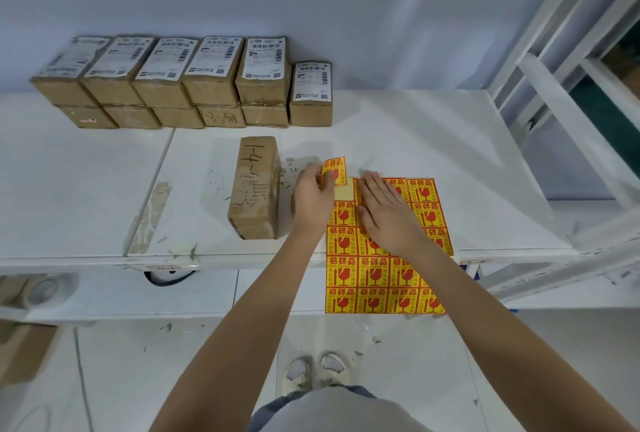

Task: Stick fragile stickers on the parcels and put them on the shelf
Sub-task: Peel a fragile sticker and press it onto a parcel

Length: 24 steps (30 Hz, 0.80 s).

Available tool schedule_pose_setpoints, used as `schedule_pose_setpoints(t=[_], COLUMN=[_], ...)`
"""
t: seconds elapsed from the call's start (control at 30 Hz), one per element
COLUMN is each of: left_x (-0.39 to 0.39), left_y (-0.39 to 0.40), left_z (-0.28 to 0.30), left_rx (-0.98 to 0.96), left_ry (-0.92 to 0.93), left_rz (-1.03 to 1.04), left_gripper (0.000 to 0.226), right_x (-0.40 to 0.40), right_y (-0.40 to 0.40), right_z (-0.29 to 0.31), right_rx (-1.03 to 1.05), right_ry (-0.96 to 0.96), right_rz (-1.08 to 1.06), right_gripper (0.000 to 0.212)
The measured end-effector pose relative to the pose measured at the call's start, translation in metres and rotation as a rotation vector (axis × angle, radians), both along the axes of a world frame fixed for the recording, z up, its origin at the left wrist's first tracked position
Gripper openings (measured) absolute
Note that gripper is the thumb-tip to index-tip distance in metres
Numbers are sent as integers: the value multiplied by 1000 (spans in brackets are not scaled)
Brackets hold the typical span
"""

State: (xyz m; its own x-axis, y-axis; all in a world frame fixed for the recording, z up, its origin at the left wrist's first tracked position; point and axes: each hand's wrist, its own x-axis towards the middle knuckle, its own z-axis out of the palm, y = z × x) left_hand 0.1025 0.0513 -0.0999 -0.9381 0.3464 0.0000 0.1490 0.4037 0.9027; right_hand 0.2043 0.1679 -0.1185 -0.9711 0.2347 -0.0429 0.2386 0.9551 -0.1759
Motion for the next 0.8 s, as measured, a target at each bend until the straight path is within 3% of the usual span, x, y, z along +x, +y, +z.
schedule_pose_setpoints(t=[0.07, 0.17, 0.27, 0.43, 0.8], left_x=[10, 26, 30, 27, 18], left_y=[0, 1, 3, 3, 9], left_z=[1, 5, -4, -20, -17], left_rx=[156, 258, 35, -261, -344], left_ry=[-46, -20, 243, 535, 462], left_rz=[-59, -233, -353, -453, -388], left_gripper=[17, 48, 69, 72, 81], right_x=[0, 1, 7, 25, 18], right_y=[0, -3, 0, 8, 21], right_z=[2, 7, 13, 5, 2], right_rx=[-12, -40, -61, 29, 29], right_ry=[8, 17, 36, 25, -39], right_rz=[-13, -20, -55, -34, -20], right_gripper=[77, 73, 65, 75, 78])
